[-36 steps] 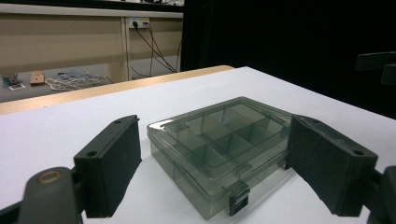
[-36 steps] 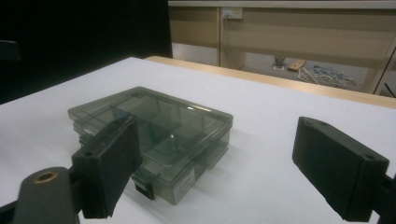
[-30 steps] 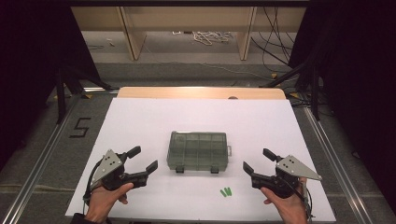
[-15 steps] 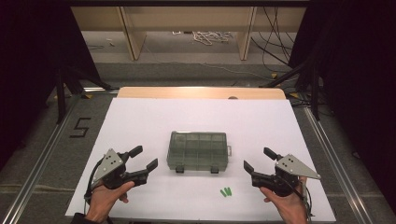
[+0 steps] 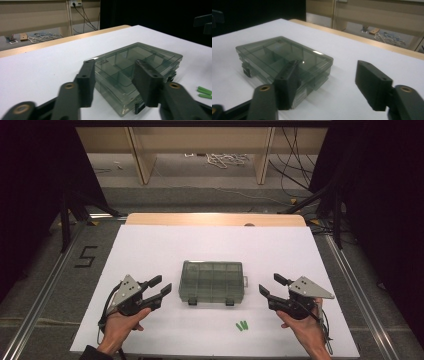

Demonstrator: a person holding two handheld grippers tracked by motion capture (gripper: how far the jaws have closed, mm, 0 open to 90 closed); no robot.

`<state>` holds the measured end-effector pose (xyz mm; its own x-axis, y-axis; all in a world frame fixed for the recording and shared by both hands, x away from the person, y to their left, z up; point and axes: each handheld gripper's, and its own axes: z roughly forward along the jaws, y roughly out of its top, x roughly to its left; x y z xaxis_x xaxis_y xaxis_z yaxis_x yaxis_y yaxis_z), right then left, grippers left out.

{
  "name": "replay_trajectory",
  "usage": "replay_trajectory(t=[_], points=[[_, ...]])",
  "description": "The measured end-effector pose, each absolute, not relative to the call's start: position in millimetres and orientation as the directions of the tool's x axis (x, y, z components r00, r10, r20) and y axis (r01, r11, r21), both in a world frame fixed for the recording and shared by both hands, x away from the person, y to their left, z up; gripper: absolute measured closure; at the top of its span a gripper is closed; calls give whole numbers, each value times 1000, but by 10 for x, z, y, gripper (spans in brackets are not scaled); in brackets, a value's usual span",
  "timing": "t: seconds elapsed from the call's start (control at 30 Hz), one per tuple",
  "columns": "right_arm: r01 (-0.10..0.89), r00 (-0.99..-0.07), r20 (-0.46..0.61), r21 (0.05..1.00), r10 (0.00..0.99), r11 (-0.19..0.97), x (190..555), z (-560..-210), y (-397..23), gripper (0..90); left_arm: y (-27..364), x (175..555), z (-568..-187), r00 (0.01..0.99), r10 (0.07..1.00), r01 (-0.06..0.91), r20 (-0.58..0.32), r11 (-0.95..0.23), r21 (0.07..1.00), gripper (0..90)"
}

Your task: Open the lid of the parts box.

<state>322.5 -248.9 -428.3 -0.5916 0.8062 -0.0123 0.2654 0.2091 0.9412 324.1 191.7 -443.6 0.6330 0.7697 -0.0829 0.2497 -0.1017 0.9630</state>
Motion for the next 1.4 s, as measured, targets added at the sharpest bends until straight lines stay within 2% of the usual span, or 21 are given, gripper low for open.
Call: replay_trajectory(t=[0.27, 0.4, 0.57, 0.73, 1.0, 1.07, 1.4], points=[[298, -619, -32, 915, 785, 272, 3398, -4347, -2444, 580, 1924, 3413, -4504, 629, 774, 269, -69, -134, 954, 722], [313, -632, -20, 908, 775, 278, 3472, -4397, -2434, 656, 1910, 3492, -4551, 638, 767, 287, -67, -156, 945, 773], [341, -668, -30, 876, 744, 341, 3517, -4455, -2402, 778, 1874, 3571, -4616, 647, 759, 333, -77, -191, 924, 839], [368, -700, -31, 840, 713, 398, 3540, -4532, -2342, 852, 1850, 3638, -4671, 665, 742, 365, -86, -223, 904, 882], [385, -717, -33, 814, 697, 435, 3568, -4612, -2290, 891, 1815, 3689, -4752, 696, 715, 391, -75, -289, 874, 897], [384, -725, -36, 807, 687, 448, 3575, -4623, -2279, 893, 1801, 3693, -4777, 697, 711, 407, -93, -284, 868, 898], [390, -747, -48, 776, 663, 496, 3576, -4706, -2185, 895, 1760, 3712, -4847, 731, 678, 426, -75, -367, 827, 898]])
